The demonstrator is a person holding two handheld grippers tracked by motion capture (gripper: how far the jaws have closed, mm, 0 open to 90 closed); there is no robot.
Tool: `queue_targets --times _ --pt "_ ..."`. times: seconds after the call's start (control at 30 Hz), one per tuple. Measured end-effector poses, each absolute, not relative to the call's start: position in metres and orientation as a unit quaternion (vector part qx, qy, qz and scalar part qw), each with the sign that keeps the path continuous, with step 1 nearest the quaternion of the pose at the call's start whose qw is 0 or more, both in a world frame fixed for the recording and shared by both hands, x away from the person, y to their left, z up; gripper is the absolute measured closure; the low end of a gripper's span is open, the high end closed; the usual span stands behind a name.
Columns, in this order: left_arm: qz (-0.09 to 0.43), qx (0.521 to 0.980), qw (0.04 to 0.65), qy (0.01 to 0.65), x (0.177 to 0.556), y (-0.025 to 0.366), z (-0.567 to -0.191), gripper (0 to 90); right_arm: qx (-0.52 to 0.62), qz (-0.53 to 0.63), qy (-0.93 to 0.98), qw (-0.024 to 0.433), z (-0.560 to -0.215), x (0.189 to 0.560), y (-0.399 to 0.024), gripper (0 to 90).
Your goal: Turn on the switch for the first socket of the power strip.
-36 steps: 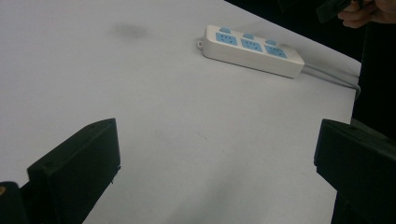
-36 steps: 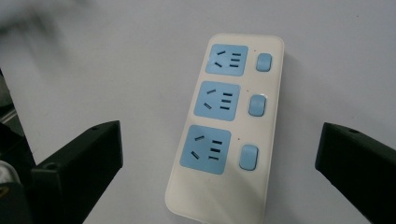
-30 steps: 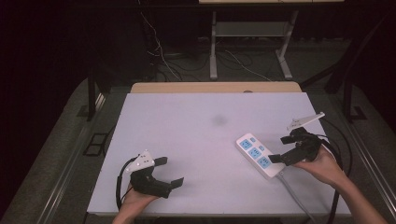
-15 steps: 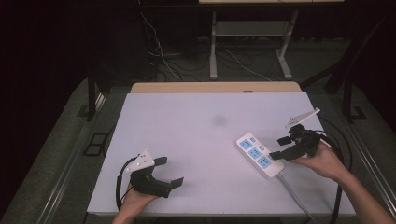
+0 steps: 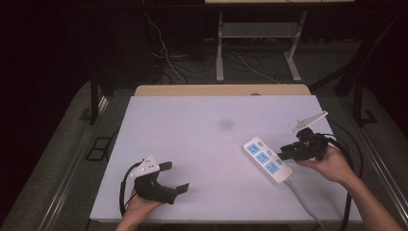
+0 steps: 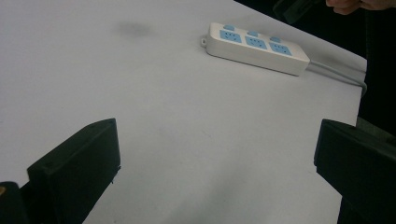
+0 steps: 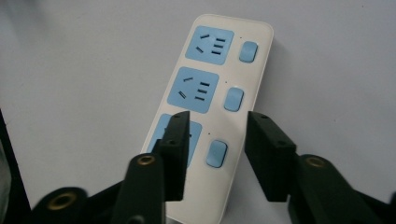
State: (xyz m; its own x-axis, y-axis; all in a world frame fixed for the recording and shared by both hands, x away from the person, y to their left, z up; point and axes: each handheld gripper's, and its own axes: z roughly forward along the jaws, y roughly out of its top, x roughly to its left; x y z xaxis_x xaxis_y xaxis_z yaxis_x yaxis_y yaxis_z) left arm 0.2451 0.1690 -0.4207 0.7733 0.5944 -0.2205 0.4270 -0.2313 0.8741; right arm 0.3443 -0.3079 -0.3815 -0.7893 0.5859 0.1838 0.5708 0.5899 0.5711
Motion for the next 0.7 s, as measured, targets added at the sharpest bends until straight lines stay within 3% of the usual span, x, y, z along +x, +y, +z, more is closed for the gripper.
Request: queue_targets --times 0.23,0.7 --pt "0.08 0.78 0.526 0.328 0.245 0.169 -0.421 0.0 0.309 0.313 0.898 0.004 -0.385 0.346 -0.307 87.6" --pt "0.08 0.781 0.525 0.329 0.246 0.169 -0.421 0.0 0.321 0.3 0.898 -0.005 -0.398 0.35 -0.307 89.3"
